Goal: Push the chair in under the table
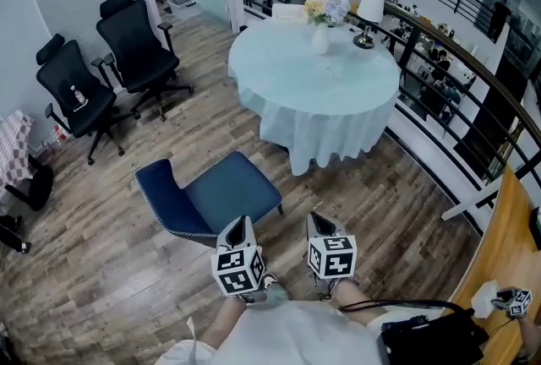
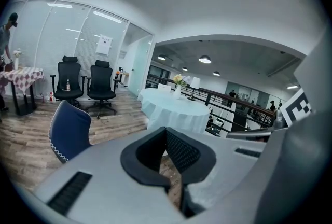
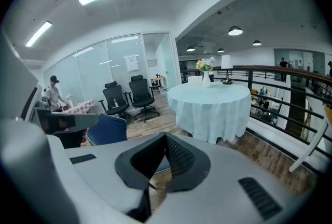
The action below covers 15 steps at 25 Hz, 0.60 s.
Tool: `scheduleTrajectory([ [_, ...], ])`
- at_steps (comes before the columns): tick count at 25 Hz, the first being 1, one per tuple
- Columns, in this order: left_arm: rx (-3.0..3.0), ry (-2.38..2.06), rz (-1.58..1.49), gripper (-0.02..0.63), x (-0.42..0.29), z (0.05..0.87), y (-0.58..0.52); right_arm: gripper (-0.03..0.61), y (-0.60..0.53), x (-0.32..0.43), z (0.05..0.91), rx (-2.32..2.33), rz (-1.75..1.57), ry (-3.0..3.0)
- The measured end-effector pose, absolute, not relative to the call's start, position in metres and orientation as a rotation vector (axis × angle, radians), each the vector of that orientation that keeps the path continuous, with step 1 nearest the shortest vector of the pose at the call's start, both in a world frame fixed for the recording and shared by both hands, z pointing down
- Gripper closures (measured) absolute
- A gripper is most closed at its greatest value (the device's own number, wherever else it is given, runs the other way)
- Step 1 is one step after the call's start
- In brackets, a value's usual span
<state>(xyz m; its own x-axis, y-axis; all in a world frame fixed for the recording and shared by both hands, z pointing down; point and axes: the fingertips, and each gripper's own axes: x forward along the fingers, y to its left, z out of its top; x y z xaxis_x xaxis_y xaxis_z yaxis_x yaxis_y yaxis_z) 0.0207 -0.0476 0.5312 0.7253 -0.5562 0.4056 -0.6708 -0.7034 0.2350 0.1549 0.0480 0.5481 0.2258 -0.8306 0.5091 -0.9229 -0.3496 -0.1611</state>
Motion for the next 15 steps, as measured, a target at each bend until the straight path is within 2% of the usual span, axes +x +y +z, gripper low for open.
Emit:
scheduleTrajectory([
  [15, 2.560, -0.953, 0.417, 0.611, 0.059, 0.529, -0.124, 0.561, -0.034, 0.186, 0.546, 2.277, 0.774, -1.704],
])
